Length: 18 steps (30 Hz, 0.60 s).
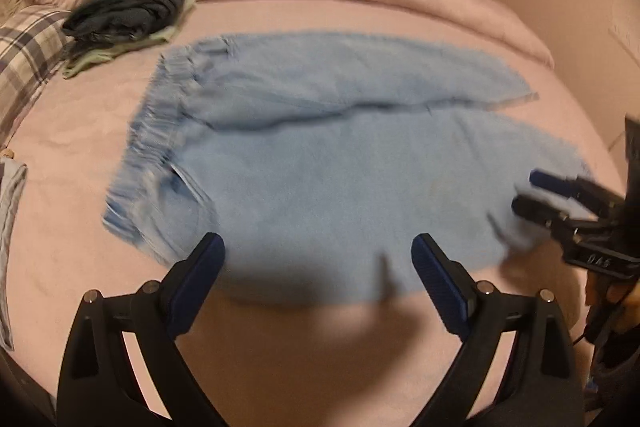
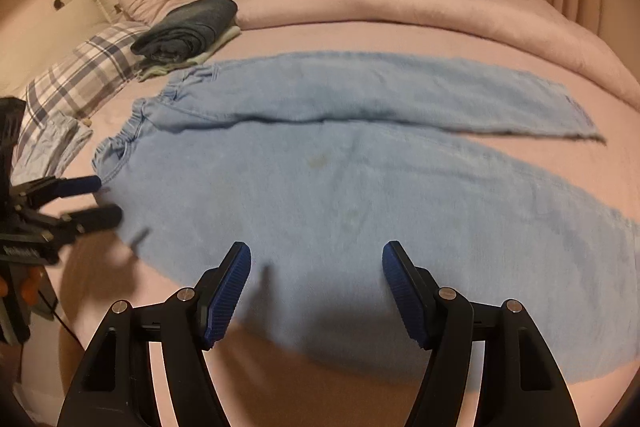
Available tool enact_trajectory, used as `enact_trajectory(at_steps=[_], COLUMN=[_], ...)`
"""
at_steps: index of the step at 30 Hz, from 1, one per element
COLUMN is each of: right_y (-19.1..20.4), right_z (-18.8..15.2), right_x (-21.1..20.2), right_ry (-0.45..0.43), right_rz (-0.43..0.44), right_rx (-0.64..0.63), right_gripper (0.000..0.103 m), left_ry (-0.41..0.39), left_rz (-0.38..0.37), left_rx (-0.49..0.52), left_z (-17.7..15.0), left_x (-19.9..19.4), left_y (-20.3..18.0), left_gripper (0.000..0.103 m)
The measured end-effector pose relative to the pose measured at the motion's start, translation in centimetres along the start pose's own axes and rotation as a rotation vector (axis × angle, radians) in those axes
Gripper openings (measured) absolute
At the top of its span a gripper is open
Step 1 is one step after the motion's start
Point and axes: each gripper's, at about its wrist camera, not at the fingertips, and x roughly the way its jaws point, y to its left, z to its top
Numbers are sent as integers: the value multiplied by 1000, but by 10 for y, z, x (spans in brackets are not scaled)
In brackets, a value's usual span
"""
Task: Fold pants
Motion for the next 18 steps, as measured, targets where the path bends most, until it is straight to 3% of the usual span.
enact_trajectory(at_steps=[4, 8, 12, 16, 18], right_y=[0, -5, -9, -17, -24], right_z=[19, 42, 72, 113, 141], right_x=[11, 29, 45, 68, 86], right_ry=[9, 40, 37, 40, 47], right_rz=[8, 97, 133, 180, 185], right_rx=[-26, -28, -91, -162, -198], right_gripper=[70, 70, 70, 70, 70], left_ry=[-46, -57, -51, -58, -48], left_rz=[49, 80, 40, 51, 15], left_rx=[-12, -9, -20, 36, 56], left_z=[23, 54, 84, 125, 148], left_x=[2, 18, 36, 57, 71], left_y=[18, 37, 52, 66, 77], left_gripper=[97, 97, 97, 98, 98])
